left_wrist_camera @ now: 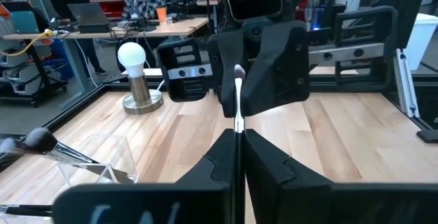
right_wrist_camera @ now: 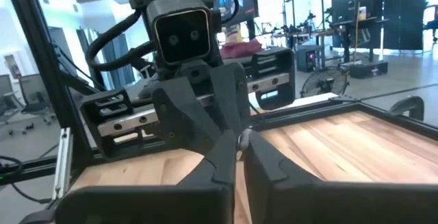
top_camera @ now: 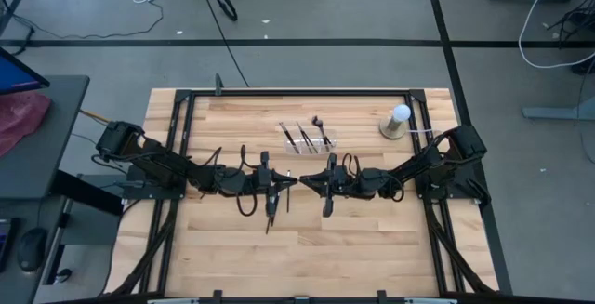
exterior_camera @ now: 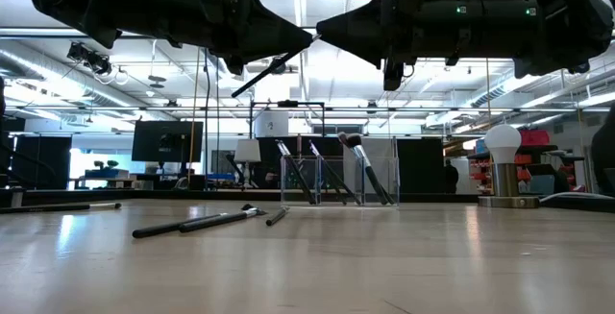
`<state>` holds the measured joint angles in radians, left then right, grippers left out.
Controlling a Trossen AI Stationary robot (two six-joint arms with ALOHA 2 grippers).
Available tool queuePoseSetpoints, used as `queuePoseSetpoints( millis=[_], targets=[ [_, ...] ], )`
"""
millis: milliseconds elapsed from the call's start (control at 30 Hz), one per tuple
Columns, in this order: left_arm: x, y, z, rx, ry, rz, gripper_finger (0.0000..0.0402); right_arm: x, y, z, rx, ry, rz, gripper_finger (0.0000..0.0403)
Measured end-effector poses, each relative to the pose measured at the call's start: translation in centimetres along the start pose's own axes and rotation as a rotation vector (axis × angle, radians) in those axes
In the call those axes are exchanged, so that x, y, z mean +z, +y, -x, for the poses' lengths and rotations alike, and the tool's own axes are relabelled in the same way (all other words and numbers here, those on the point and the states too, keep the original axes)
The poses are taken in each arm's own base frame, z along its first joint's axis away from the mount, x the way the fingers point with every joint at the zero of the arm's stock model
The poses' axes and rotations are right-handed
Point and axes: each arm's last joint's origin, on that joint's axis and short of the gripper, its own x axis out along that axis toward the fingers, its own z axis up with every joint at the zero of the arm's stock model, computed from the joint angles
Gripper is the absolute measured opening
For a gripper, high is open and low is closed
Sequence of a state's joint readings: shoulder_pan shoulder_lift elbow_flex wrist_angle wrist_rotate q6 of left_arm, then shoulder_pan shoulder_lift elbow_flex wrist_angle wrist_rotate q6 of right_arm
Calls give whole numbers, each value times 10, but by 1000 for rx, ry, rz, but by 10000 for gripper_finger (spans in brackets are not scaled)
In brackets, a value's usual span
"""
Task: Put items in baskets/containers
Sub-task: Put the black eyeshadow brush into the transparent organizer
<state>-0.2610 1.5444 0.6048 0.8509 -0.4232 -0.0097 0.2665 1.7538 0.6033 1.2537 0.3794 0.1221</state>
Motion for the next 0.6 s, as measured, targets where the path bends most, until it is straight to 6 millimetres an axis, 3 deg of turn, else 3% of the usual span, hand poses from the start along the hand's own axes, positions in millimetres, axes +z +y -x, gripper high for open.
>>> queuePoseSetpoints(
  millis=[133,267,467,600],
  targets=[
    [-1,2,-1,9,5,-2,51,0,-2,1,-48,33,4,14],
    [-1,4,-1,17,13,-26,114,9,-5,6,-144,115,47,7],
    [-5,4,-1,37,45,-41,214,53,-11,25,-301,245,115,4],
    [-10,4,-1,40,99,-15,244,95,-17,29,-408,389,155,3]
  ],
)
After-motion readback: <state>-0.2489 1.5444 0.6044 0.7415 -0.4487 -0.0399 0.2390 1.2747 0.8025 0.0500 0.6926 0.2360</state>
